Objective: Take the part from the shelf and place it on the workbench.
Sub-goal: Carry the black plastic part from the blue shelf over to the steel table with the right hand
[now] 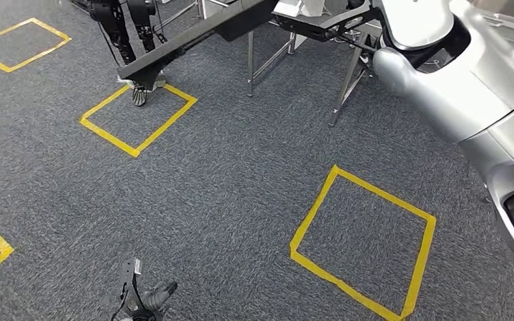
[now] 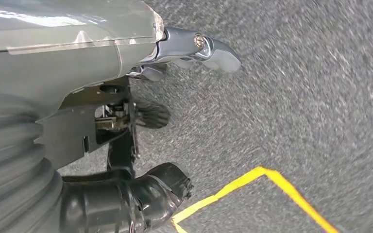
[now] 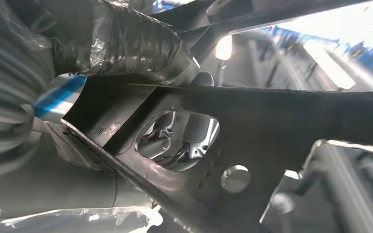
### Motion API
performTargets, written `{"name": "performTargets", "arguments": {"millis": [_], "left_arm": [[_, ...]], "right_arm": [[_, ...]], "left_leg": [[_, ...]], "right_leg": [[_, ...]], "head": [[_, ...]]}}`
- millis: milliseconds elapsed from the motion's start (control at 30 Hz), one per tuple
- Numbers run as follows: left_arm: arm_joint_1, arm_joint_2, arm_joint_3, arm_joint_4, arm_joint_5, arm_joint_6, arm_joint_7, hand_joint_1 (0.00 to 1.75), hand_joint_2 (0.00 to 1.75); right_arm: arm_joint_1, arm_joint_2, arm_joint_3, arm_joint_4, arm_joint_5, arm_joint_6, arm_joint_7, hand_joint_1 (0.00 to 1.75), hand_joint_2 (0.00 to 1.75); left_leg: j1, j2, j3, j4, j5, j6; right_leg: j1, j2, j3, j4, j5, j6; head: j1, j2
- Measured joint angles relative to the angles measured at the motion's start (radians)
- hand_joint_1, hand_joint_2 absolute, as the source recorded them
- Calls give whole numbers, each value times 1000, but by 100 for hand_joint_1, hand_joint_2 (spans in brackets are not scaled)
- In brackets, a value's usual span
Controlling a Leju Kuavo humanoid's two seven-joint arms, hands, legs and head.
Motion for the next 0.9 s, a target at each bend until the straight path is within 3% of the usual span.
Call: {"name": "performTargets", "arguments": {"millis": [33, 67, 133, 200, 267, 333, 367, 433, 500, 567, 633, 667, 767, 800, 867, 900], "left_arm": [[0, 0, -1, 0, -1, 0, 1, 0, 175], [-1, -1, -2, 0, -1, 0, 2, 0, 175], [-5, -4, -3, 0, -2, 0, 4, 0, 175], [-9, -6, -3, 0, -2, 0, 4, 0, 175], [-7, -6, -4, 0, -2, 1, 5, 0, 175], [-2, -6, -4, 0, -3, 1, 7, 0, 175], [-1, -6, -4, 0, -4, 1, 8, 0, 175], [-1, -5, -4, 0, -6, 1, 9, 0, 175], [-2, -2, -5, 0, -8, 1, 10, 0, 175], [-1, -2, -6, 0, -9, 1, 10, 0, 175], [-4, -2, -8, 0, -11, 1, 10, 0, 175], [-6, -2, -8, 0, -11, 0, 10, 0, 175], [-8, -4, -9, 0, -12, -2, 10, 0, 175], [-8, -4, -9, 0, -12, -2, 10, 0, 175], [-7, -4, -9, 0, -12, -3, 10, 0, 175], [-6, -4, -9, 0, -12, -3, 10, 0, 175]], "right_arm": [[2, -4, -3, -8, 7, -14, 3, 175, 175], [4, -8, -8, -15, 11, -27, 5, 175, 175], [5, -18, -21, -29, 13, -42, 9, 175, 175], [5, -24, -34, -41, 15, -50, 10, 175, 175], [12, -24, -41, -50, 26, -59, 9, 175, 175], [25, -25, -42, -56, 47, -73, 8, 175, 175], [31, -25, -43, -60, 58, -81, 8, 175, 175], [39, -29, -47, -68, 80, -96, 7, 175, 175], [44, -34, -57, -76, 98, -111, 7, 175, 175], [55, -40, -76, -87, 104, -135, 10, 175, 175], [70, -53, -109, -104, 98, -167, 14, 175, 175], [76, -61, -128, -113, 93, -182, 15, 175, 175], [93, -73, -183, -136, 75, -223, 14, 175, 175], [97, -73, -192, -140, 72, -230, 13, 175, 175], [101, -73, -197, -143, 68, -235, 12, 175, 175], [109, -75, -206, -147, 64, -243, 11, 175, 175]], "left_leg": [[-2, 10, 5, -1, -5, -6], [-3, 22, 9, -2, -9, -11], [-1, 34, 19, -1, -20, -22], [6, -11, 4, 44, -50, -28], [9, -69, -58, 164, -103, -31], [9, -85, -129, 279, -131, -33], [8, -87, -145, 290, -117, -32], [8, -98, -124, 201, -37, -27], [8, -139, -75, 73, 25, -18], [5, -160, -51, 21, 33, -12], [4, -140, -42, 6, 36, -4], [6, -128, -37, -3, 40, 2], [9, -96, -23, -23, 45, 15], [8, -91, -21, -24, 45, 16], [8, -87, -21, -24, 44, 17], [8, -79, -19, -24, 42, 17]], "right_leg": [[8, -13, 15, -28, 2, -4], [16, -11, 20, -33, -5, -9], [17, 15, 24, -41, -6, -22], [11, 40, 33, -48, -6, -37], [7, 65, 38, -50, -8, -48], [7, 99, 40, -48, -10, -52], [7, 118, 42, -46, -12, -52], [6, 153, 46, -39, -18, -48], [3, 182, 47, -32, -24, -41], [-5, 207, 40, -30, -24, -29], [-10, 224, 34, -35, -20, -15], [-7, 206, 31, -31, -24, -10], [-1, 101, -11, 52, -71, 1], [-2, 86, -24, 79, -85, 3], [-4, 81, -36, 101, -94, 4], [-7, 78, -57, 138, -105, 6]], "head": [[0, 0], [-1, 0], [-1, 0], [-1, 0], [-1, 0], [-2, 0], [-2, 0], [-2, 0], [-1, 0], [-1, 0], [-1, 0], [0, 0], [4, 0], [4, 0], [5, 0], [5, 0]]}}
